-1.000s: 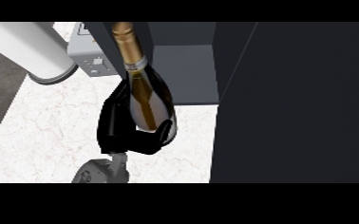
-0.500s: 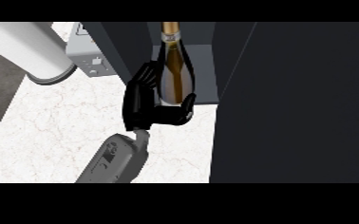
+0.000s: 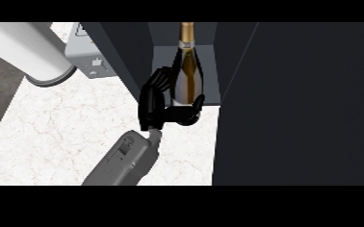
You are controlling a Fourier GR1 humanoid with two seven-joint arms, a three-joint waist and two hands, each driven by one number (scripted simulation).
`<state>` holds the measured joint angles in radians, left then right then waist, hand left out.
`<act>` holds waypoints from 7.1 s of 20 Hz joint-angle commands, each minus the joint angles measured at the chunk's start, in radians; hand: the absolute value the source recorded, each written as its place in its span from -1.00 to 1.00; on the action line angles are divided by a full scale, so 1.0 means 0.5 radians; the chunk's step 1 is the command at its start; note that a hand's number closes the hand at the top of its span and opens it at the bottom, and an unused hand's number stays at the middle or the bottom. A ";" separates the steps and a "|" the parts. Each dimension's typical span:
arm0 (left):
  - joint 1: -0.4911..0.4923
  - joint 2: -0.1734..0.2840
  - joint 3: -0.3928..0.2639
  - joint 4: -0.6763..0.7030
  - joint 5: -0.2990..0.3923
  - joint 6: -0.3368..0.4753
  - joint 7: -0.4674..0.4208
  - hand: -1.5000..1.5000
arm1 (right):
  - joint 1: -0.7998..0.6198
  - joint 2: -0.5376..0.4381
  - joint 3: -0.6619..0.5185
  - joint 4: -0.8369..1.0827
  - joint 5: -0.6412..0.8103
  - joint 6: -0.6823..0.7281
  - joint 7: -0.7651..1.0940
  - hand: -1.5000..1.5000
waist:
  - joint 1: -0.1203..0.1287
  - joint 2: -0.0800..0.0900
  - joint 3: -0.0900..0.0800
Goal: Pick up the wine, place it into the cabinet and close the cabinet
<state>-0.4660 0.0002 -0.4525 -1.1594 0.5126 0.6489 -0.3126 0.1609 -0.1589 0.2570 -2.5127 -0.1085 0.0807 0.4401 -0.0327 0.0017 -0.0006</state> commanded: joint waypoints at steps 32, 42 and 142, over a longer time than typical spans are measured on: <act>-0.981 0.019 0.305 1.282 0.752 -0.234 -0.368 1.00 | 0.234 0.039 -0.118 -0.298 -0.300 0.151 0.010 -1.00 | -0.022 0.004 0.002; -1.257 0.085 0.268 1.738 0.537 0.072 -0.424 1.00 | 0.117 0.057 -0.048 -0.277 -0.243 0.150 0.100 -1.00 | -0.050 0.021 0.000; 1.589 1.099 0.039 -1.751 0.236 -0.390 -0.467 -1.00 | -0.175 0.188 1.252 -0.120 0.157 0.155 0.580 1.00 | 0.108 -0.023 -0.009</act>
<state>0.2870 0.5140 -0.4979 -2.0108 0.5839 0.4985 -0.5362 0.1382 -0.1623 0.6781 -2.4856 -0.0557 0.2024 0.6321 0.0198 -0.0100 -0.0046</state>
